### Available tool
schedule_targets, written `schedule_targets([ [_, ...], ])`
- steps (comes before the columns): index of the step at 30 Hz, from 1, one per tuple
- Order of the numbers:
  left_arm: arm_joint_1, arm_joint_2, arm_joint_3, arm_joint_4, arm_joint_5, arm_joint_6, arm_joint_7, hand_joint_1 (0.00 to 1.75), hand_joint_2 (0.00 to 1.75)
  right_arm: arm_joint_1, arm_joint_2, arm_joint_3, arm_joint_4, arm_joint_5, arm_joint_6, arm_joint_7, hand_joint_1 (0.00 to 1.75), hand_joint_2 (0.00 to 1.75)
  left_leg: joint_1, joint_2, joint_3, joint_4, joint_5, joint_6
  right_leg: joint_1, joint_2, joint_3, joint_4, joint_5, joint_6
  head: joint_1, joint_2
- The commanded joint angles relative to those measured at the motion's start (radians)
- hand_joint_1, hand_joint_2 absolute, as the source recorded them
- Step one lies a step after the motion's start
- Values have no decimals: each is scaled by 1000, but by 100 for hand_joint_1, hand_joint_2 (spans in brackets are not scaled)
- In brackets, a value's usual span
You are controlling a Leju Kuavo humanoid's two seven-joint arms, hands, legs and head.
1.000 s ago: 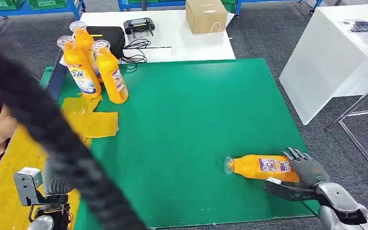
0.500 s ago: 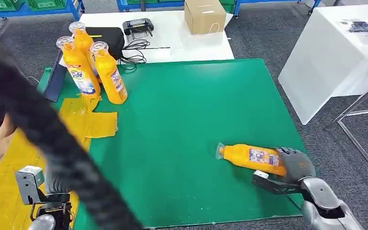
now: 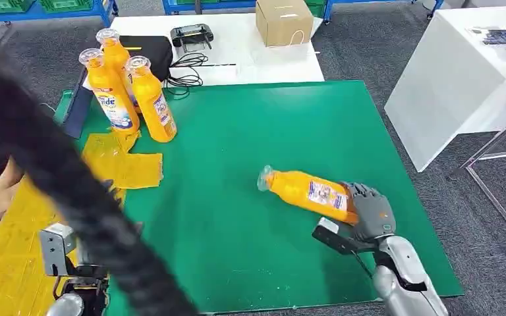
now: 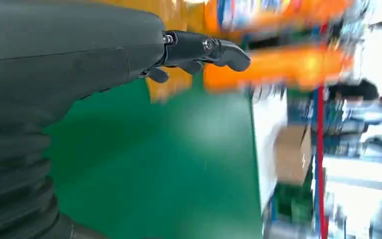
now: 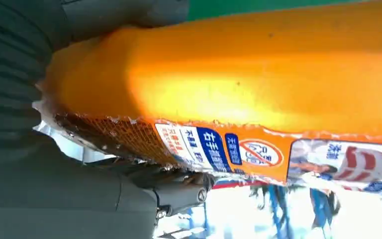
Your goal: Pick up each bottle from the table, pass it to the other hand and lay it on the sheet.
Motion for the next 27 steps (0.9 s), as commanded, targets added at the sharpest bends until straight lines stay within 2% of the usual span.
schedule_targets([
  [1, -62, 44, -199, 129, 8, -29, 7, 0, 175, -115, 219, 75, 46, -177, -16, -103, 175, 175, 2, 4, 5, -1, -2, -1, 2, 3, 4, -2, 0, -2, 0, 0],
  [5, -74, 46, -206, 137, 20, -25, 10, 0, 175, -130, 252, 130, 44, -262, 46, -122, 168, 175, 2, 4, 5, 0, -3, -2, 3, 3, 5, -1, -1, -2, 0, 0],
  [6, -75, 45, -205, 137, 24, -25, 11, 0, 175, -133, 252, 140, 48, -291, 83, -123, 155, 175, 1, 5, 4, 0, -2, -1, 2, 4, 4, -1, -1, -2, 0, 0],
  [7, -79, 47, -209, 142, 29, -26, 11, 0, 175, -135, 247, 161, 44, -387, 176, -157, 155, 175, 1, 3, 3, 0, -1, -1, 1, 2, 3, -1, -1, -1, 0, 0],
  [16, -83, 46, -211, 144, 29, -25, 10, 0, 175, -135, 251, 167, 51, -384, 173, -156, 155, 175, 1, 1, 4, 0, -2, -1, 2, 1, 4, -1, -1, -1, 0, 0],
  [17, -88, 48, -216, 151, 33, -27, 9, 0, 175, -138, 248, 176, 51, -436, 221, -186, 150, 175, 1, 1, 2, 0, -1, -1, 1, 1, 3, -1, -1, -1, 0, 0],
  [23, -128, 42, -230, 168, 35, -20, 8, 0, 175, -165, 298, 338, 148, -469, 360, -199, 164, 175, 1, 2, 3, 0, -1, -1, 1, 2, 3, -1, -1, -1, 0, 0],
  [27, -146, 40, -238, 162, 55, -25, 5, 0, 175, -186, 307, 434, 226, -457, 363, -210, 162, 175, 2, 3, 5, -1, -2, -2, 3, 2, 5, -2, -1, -2, 0, 0],
])
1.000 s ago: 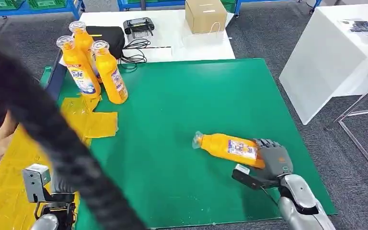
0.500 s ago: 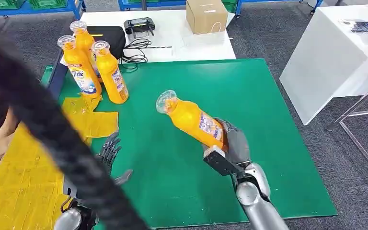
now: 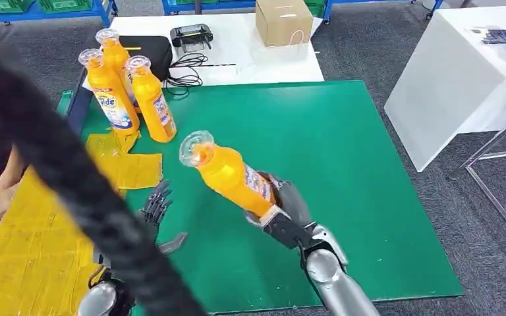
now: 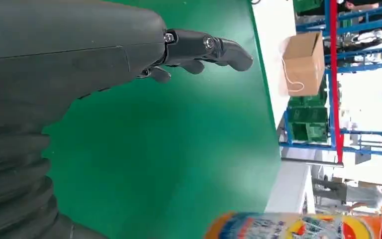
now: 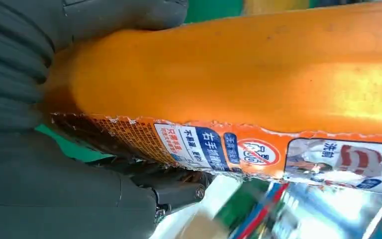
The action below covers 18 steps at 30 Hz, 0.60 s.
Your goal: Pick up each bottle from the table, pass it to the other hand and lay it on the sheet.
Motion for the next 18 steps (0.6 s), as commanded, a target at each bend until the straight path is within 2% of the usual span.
schedule_targets([
  [1, -77, 17, -40, 65, 27, -4, -1, 0, 175, -83, 34, 228, 211, 3, 32, -19, 162, 175, 1, 3, 4, -1, -2, -1, 2, 2, 4, -1, -1, -1, 0, 0],
  [5, -64, 13, -55, 25, 44, -8, -10, 0, 175, -86, 16, 224, 219, -9, 26, -14, 164, 175, 1, 1, 3, -1, -1, 0, 1, 0, 3, -1, -1, 0, 0, 0],
  [6, -61, 12, -58, 16, 45, -7, -11, 0, 175, -85, 15, 223, 220, -11, 25, -13, 159, 175, 2, 1, 5, 0, -2, 0, 2, 0, 5, -2, -1, -1, 0, 0],
  [18, -1, 33, -162, -140, 85, -46, -41, 0, 175, -71, 19, 171, 256, -36, -2, -18, 173, 175, 1, 1, 3, 0, -2, -1, 1, 0, 4, -1, -2, -1, 0, 0],
])
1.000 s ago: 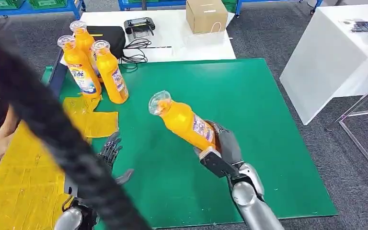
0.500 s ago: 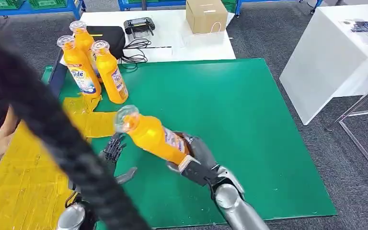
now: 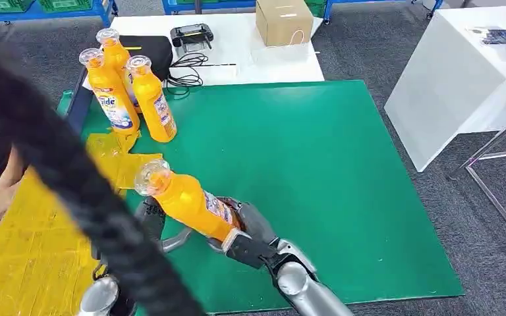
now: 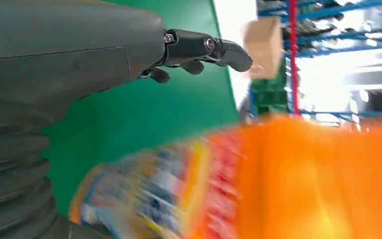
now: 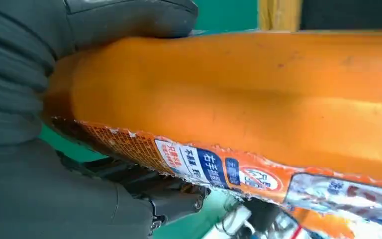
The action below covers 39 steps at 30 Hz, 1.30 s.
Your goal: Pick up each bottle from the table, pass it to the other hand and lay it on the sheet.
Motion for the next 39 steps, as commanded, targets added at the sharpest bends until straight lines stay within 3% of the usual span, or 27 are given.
schedule_targets([
  [1, 7, 33, -95, -63, 10, -14, -5, 0, 175, -34, -11, -13, 96, -15, -11, -6, 173, 175, 0, 1, 3, -1, -1, 0, 0, 0, 3, -1, -1, -1, 0, 0],
  [8, 0, 29, -116, -43, 13, -21, -10, 0, 175, -46, -2, -21, 86, -28, -1, -16, 173, 175, 1, 1, 3, 0, -2, 0, 2, -1, 4, -1, -1, -1, 0, 0],
  [20, -30, 16, -117, 29, 26, -13, -14, 0, 175, -32, 24, 83, -41, -52, 57, -59, 173, 175, 2, 3, 5, 1, -3, -1, 2, 1, 5, 0, -2, -2, 0, 0],
  [24, -31, 12, -91, 33, 53, -1, -34, 0, 175, -5, 41, 104, -73, -234, 213, -95, 175, 175, 1, 1, 3, 0, -2, 0, 1, -1, 3, -1, -1, -1, 0, 0],
  [32, -27, 1, -32, 30, 76, 25, -48, 0, 175, 12, 29, 153, -78, -209, 167, -90, 175, 175, 1, 1, 4, 0, -2, -1, 2, 0, 4, -1, -1, -1, 0, 0],
  [33, -24, -1, -29, 25, 75, 24, -47, 164, 175, 9, 28, 154, -73, -209, 164, -90, 175, 175, 1, 2, 3, 0, -2, 0, 1, 1, 3, -1, -1, -1, 0, 0],
  [34, -16, -24, -3, 11, 127, 21, -71, 175, 175, 6, 25, 157, -66, -207, 156, -88, 175, 175, 1, 3, 4, 0, -2, -1, 2, 1, 4, -1, -1, -1, 0, 0],
  [39, -9, -27, 30, -32, 170, 37, -79, 175, 175, 11, 19, 162, -15, -182, 119, -79, 173, 175, 2, 2, 4, 0, -3, -1, 2, 0, 4, -1, -2, -1, 0, 0],
])
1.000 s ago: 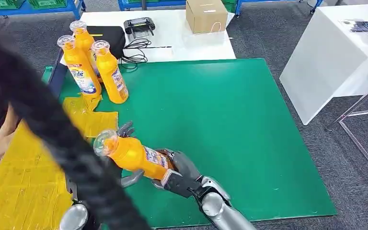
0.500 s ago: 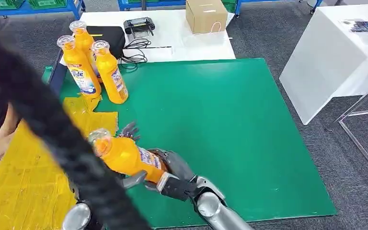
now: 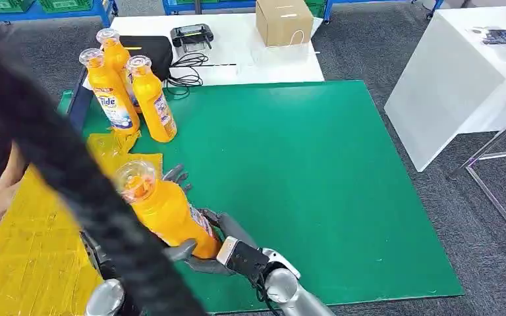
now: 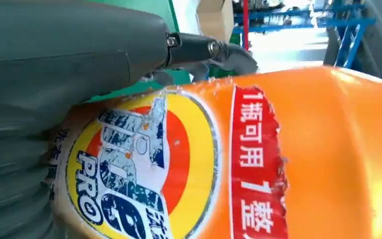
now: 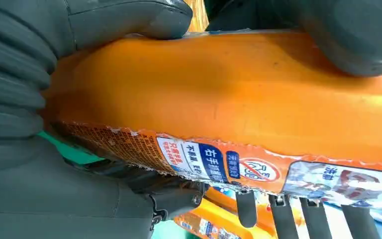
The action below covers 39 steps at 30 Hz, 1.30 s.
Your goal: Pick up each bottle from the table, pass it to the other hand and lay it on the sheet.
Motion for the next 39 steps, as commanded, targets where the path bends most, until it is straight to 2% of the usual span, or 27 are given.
schedule_targets([
  [1, -13, -25, 104, 3, 70, 29, -9, 175, 175, -10, -25, 68, 56, 31, -42, -7, 175, 175, 1, 1, 3, 0, -2, 0, 1, 0, 3, -1, -1, -1, 0, 0],
  [14, -17, -22, 110, -7, 69, 41, -15, 175, 175, -3, -23, 52, 88, 50, -82, -3, 175, 175, 2, 0, 4, 0, -2, 0, 2, -2, 5, -2, -2, -1, 0, 0],
  [15, -16, -19, 112, -13, 51, 58, -20, 175, 175, 6, -22, 37, 80, 49, -96, -5, 164, 175, 2, 0, 5, 0, -3, 0, 3, -2, 6, -2, -2, -1, 0, 0],
  [24, -16, -16, 114, -14, 52, 58, -20, 175, 175, 5, -28, 34, 79, 49, -95, -5, 164, 175, 2, -1, 3, 0, -2, 0, 2, -2, 4, -2, -1, -1, 0, 0],
  [25, -14, -13, 116, -22, 11, 96, -32, 175, 175, 18, -22, 14, 57, 44, -112, -5, 56, 175, 2, -1, 5, 0, -2, -1, 2, -3, 6, -2, -2, -1, 0, 0],
  [26, -14, -9, 118, -25, -27, 127, -41, 175, 175, 22, -22, 4, 48, 44, -125, -6, 0, 175, 3, -1, 5, 0, -3, -1, 3, -3, 7, -2, -3, -1, 0, 0],
  [28, -28, 23, 113, -26, -262, 306, -48, 175, 175, 53, -32, -53, -27, 36, -166, -9, 0, 175, 2, -1, 4, 0, -2, 0, 2, -3, 5, -2, -2, -1, 0, 0],
  [29, -38, 33, 109, -14, -332, 349, -37, 175, 175, 64, -41, -70, -61, 35, -171, -8, 0, 175, 1, -2, 2, 0, -1, 0, 1, -3, 2, -1, -1, -1, 0, 0],
  [31, -75, 54, 123, 56, -607, 532, 23, 175, 175, 104, -39, -140, -155, 11, -177, -8, 0, 175, 2, -3, 3, 0, -1, 0, 2, -5, 4, -1, -2, -1, 0, 0],
  [34, -123, 74, 140, 163, -808, 629, 81, 175, 175, 133, -47, -171, -251, -22, -140, -19, 0, 175, 2, -6, 3, 0, -1, 0, 2, -7, 5, -1, -3, -1, 0, 0],
  [35, -134, 83, 144, 192, -858, 646, 97, 175, 175, 141, -47, -178, -275, -29, -135, -26, 0, 175, 0, -2, 3, -1, -1, 0, 0, -3, 3, -1, -1, -1, 1, 0],
  [39, -147, 113, 169, 250, -997, 709, 141, 175, 175, 163, -57, -195, -356, -39, -128, -29, 0, 175, 0, -3, 3, -1, -1, -1, 0, -4, 3, -1, -1, -1, 0, 0],
])
